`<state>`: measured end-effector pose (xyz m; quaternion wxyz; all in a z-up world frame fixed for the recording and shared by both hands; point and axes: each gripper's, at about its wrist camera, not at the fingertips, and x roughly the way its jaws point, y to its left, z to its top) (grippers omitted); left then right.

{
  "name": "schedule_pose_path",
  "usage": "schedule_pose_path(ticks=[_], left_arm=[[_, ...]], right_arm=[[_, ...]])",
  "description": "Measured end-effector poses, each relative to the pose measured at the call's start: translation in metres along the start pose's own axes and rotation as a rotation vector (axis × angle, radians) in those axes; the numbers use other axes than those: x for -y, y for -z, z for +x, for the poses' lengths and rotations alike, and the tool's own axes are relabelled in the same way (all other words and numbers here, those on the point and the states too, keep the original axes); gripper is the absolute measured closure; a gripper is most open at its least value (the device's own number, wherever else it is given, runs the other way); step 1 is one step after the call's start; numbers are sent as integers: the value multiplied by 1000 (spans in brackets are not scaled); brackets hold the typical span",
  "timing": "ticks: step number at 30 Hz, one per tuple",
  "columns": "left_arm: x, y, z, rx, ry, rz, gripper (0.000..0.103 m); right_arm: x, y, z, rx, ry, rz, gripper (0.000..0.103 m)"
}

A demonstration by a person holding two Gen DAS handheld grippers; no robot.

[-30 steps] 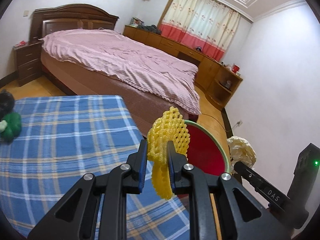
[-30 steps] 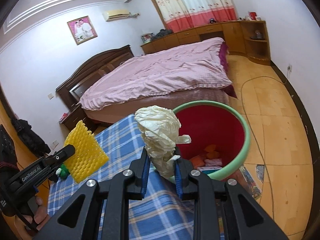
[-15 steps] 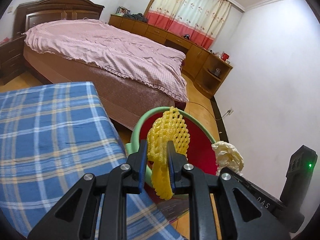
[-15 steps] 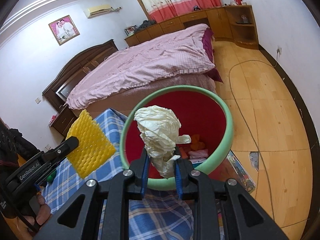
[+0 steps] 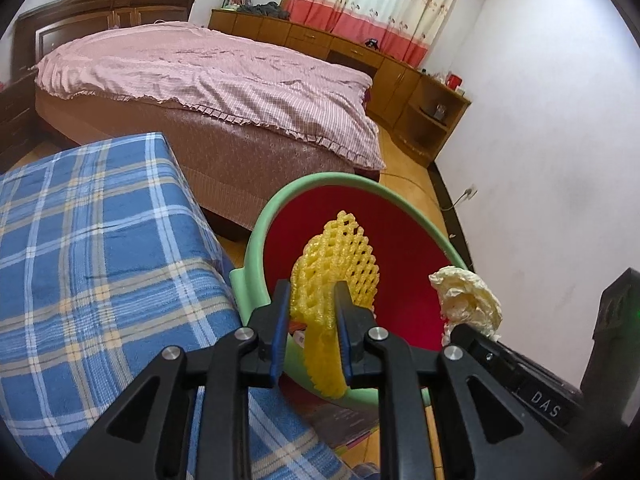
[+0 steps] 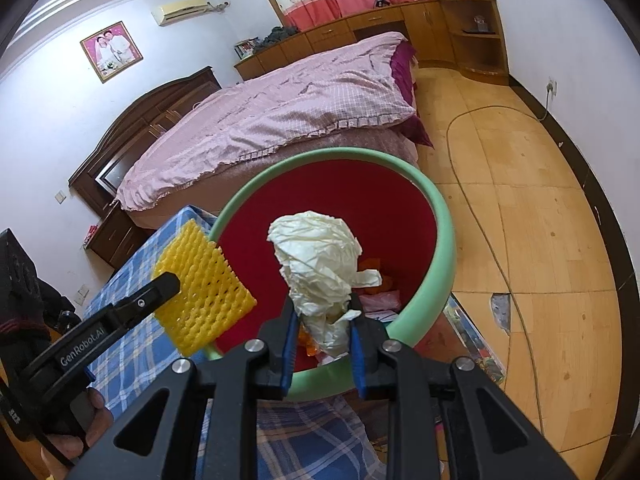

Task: Collect trash
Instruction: 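Open both tools dropping the foam net and white paper into the bucket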

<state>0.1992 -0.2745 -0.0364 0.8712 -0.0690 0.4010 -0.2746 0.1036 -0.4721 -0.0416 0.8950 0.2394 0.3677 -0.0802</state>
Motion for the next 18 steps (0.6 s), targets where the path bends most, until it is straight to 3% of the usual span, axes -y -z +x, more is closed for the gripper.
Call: schedule_pose_path(ticks=[3,6,11,18], left_arm=[[2,1,2,-10,-4,6,69],[3,0,2,-9,-5,11,63],[4,-1,-4,-3,-11,21,63],[-6,-1,-24,1,-52,5,63]], right_arm=[[4,1,3,-4,-2,14,75],[4,1,2,-1,-14,17,70],[2,1,-2,11,-21,17,57],[-3,2,-14,27,-30,14,51]])
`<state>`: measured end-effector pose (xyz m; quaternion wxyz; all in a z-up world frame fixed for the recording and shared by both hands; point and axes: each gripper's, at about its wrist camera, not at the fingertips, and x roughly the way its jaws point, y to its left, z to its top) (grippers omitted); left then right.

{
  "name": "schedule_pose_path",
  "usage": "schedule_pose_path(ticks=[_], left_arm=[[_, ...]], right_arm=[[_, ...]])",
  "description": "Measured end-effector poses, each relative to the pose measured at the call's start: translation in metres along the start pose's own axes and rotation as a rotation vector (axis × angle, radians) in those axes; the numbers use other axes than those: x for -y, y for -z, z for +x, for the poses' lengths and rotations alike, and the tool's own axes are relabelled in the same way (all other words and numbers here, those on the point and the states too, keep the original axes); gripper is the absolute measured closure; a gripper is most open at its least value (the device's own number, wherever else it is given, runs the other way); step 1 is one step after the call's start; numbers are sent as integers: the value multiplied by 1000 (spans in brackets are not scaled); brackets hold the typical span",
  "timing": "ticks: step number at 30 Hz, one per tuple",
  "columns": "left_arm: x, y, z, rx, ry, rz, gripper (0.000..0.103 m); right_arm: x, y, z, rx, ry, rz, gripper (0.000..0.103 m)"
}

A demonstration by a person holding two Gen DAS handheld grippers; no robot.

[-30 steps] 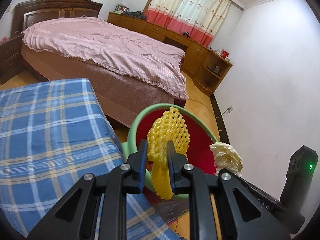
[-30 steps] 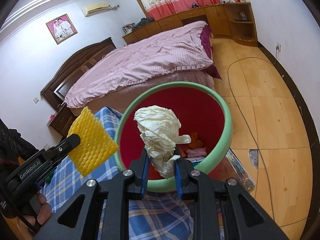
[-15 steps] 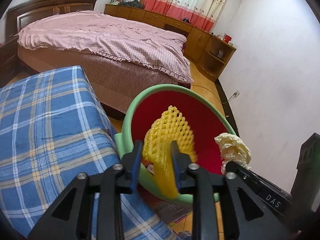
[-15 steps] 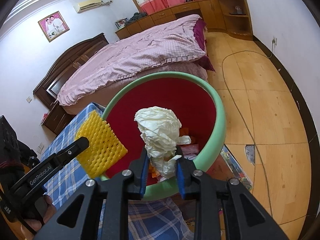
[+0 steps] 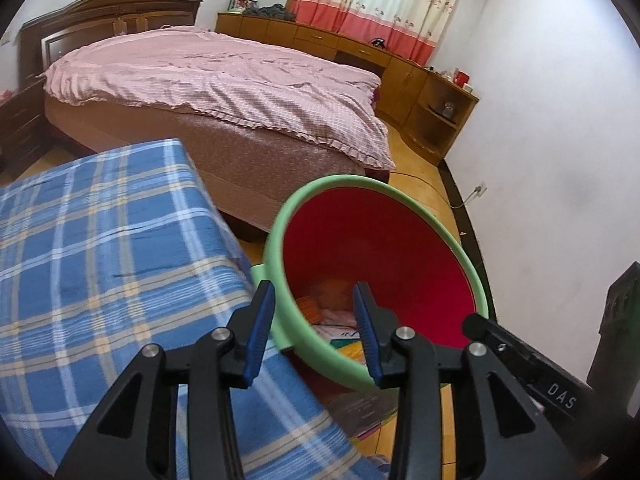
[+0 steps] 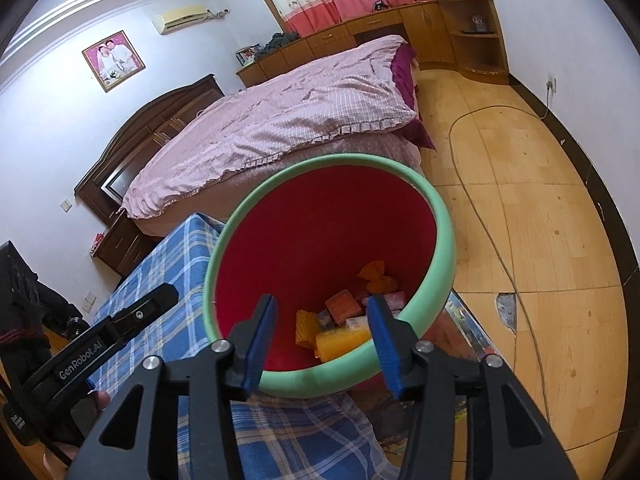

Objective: Collect trash

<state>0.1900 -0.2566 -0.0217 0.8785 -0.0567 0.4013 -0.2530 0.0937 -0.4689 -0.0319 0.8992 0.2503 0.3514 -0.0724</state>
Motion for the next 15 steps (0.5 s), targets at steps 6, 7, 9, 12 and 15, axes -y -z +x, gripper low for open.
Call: schedule_pose_path(ticks=[6,7,9,12,15], left_arm=[[-14,3,-30,16,-56,-17,63],[-16,3,-35,19,-68,-19,62],[-23,5,-48,30,-91,-24,58],[-34,7,-69,52,-126,-28,57],[-44,10,-90,72,-164,-31,56]], right_arm=[[-20,4,-18,26,-33,-27,44],[-24,5,-21,30,-39,-33,43],[-34,7,-27,37,-51,-44,41],[-48,11,-37,48,-71,-65,36],[-64,17,-46,56,-92,-88,36]])
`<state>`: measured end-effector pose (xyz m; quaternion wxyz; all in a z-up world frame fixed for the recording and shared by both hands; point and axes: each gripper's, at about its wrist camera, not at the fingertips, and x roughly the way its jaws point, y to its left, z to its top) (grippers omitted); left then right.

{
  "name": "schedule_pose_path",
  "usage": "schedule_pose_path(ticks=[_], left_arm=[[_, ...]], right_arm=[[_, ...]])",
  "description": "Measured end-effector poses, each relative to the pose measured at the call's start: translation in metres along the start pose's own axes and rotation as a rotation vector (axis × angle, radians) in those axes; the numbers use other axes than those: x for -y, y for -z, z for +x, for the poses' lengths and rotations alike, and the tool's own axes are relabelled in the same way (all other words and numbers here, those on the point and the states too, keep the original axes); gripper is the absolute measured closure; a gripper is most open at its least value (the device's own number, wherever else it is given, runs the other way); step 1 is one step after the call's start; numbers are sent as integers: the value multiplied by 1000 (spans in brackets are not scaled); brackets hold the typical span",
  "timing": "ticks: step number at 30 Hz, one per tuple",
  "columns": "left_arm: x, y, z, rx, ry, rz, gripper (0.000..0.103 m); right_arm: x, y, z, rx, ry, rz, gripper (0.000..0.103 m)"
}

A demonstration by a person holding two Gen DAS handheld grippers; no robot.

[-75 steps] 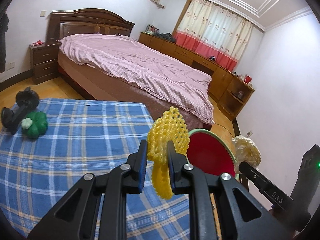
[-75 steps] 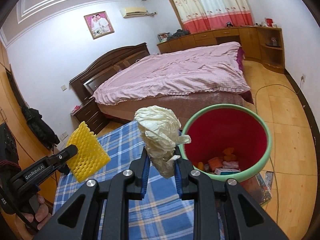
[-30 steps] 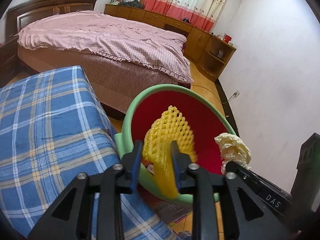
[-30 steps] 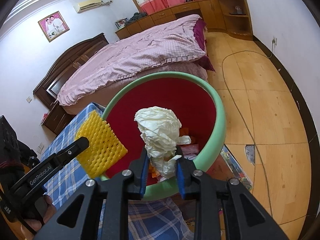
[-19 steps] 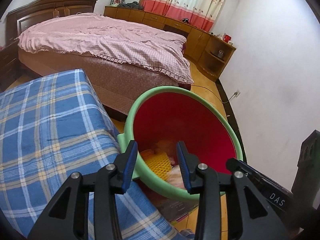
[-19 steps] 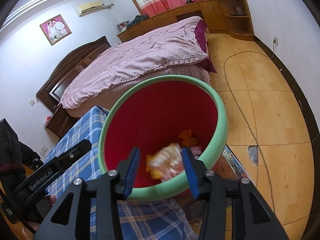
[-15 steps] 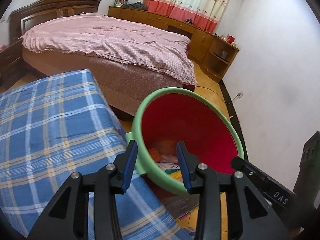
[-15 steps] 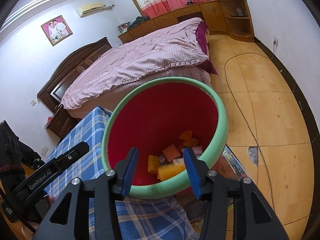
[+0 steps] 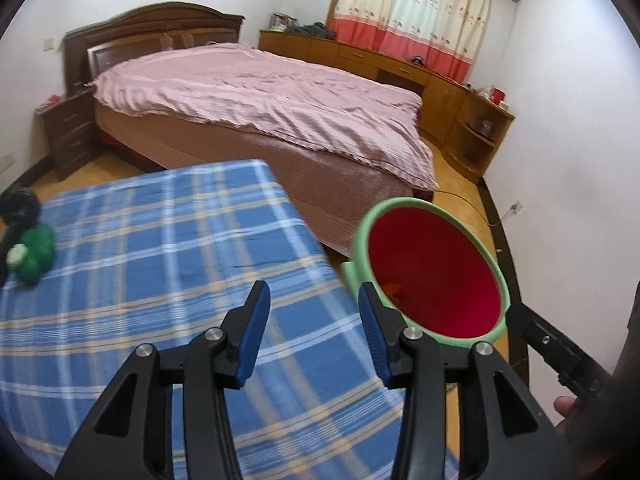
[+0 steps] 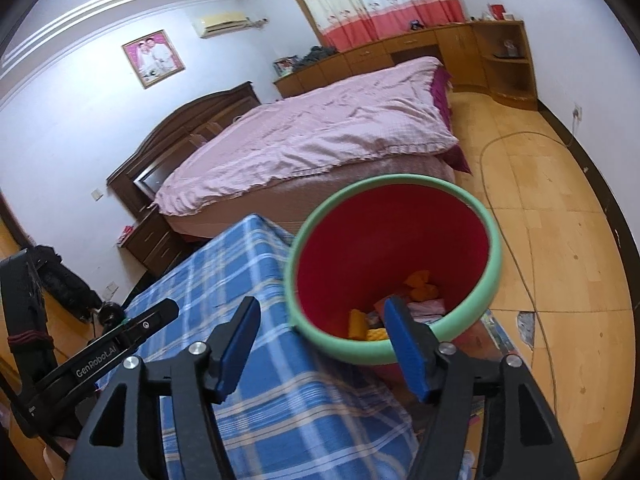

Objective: Collect trash

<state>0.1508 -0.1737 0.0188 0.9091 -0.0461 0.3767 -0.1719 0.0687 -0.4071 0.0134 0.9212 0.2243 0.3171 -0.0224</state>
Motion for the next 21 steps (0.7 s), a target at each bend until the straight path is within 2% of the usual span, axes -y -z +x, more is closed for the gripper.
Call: schedule_pose_path(ticks=[3,14,21], left_arm=[[-13,2,-22,23,-42,-5,52],[-55,24,-85,68,-168,-44,51],[-73,46,-111,83,-222,-84,51]], right_arm=[[-19,5,-8,7,-23,-25,31],[-85,31,-37,28,-105,-134,22],[-109,55,-48,23,-132,-190,21]])
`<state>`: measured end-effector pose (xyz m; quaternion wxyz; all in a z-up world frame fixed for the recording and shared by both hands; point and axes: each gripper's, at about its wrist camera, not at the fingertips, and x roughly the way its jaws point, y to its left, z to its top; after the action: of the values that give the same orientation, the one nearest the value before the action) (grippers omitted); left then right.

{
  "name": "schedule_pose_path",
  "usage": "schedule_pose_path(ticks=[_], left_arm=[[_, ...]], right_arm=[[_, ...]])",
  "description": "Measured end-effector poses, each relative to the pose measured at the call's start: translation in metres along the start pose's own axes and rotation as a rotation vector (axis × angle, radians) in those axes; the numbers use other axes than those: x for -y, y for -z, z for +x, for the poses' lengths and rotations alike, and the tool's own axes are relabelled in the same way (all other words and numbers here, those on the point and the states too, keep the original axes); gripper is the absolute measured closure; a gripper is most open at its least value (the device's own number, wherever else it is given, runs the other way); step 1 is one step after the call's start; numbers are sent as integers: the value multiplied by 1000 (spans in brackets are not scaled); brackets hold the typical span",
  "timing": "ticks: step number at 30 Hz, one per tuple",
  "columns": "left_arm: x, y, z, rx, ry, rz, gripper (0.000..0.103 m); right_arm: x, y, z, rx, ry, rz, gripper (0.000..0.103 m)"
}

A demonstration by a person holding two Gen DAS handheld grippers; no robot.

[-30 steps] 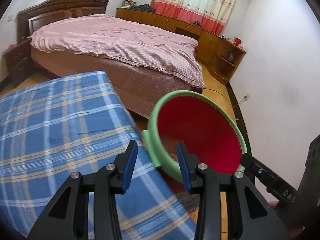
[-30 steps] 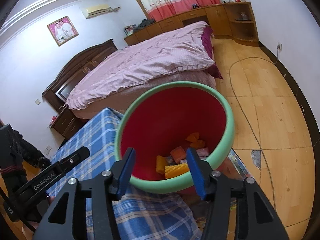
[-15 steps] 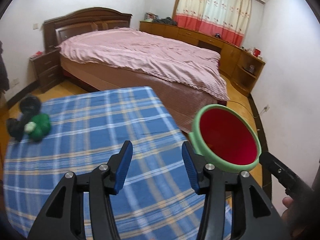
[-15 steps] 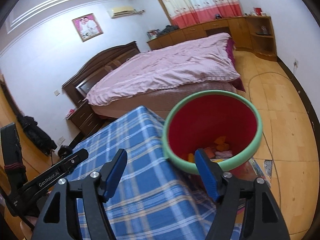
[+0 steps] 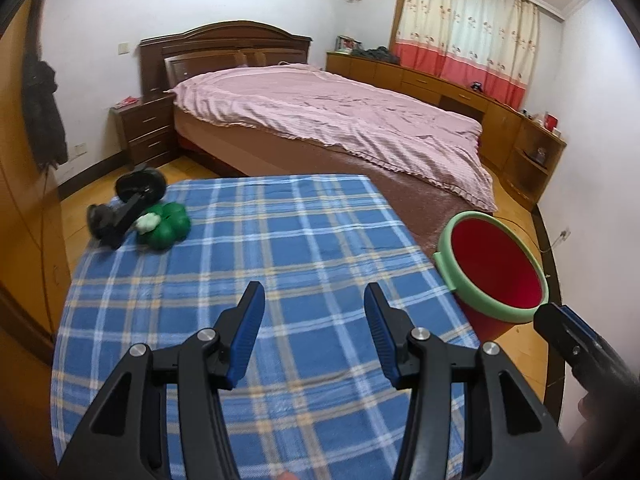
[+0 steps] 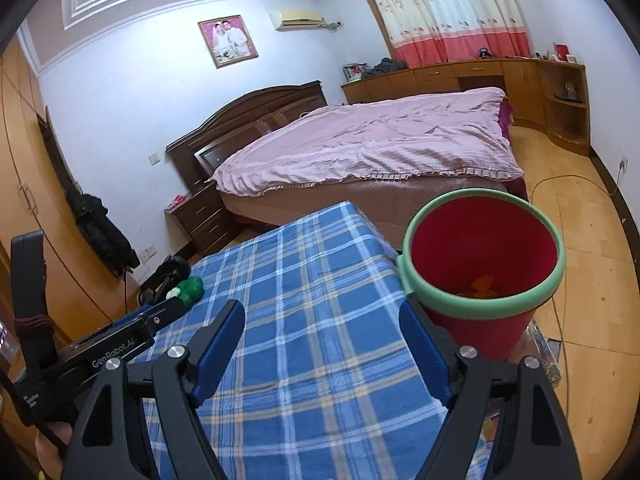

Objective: Collect trash

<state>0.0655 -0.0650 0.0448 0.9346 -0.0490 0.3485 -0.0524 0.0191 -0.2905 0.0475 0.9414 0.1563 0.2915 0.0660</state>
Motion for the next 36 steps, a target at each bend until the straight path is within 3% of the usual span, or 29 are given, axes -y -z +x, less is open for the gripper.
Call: schedule_pose_path(ticks=[15,36], left_arm=[[-32,41,-16,32,-119,-58,51],[-36,48,-4,15,-137,-67,51]], right_arm=[[-26,40,2,-15,50,-70,21],[-24,52,11,-54,56,-58,21]])
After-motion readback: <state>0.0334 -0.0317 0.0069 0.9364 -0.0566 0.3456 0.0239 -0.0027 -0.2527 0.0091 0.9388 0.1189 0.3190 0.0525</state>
